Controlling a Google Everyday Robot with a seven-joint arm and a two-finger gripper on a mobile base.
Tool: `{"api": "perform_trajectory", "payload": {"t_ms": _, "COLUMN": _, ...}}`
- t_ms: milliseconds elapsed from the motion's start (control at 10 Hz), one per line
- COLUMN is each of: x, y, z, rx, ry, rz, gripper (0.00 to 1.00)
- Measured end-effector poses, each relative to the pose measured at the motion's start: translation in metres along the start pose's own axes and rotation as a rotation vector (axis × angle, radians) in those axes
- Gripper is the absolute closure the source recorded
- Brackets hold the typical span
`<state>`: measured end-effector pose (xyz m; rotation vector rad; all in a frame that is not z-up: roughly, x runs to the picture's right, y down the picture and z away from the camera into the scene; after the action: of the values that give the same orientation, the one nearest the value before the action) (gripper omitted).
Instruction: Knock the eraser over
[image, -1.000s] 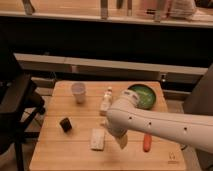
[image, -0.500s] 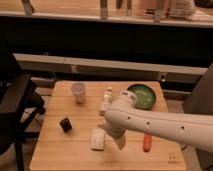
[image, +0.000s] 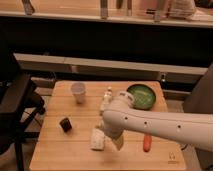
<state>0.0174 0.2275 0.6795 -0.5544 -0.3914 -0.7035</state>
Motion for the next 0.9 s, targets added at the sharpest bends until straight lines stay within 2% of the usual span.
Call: {"api": "perform_trajectory", "payload": {"t_ms": 900, "x": -0.013, "y": -0.013, "z": 0.012, "rx": -0.006, "ry": -0.017, "rz": -0.061, "gripper": 0.2}}
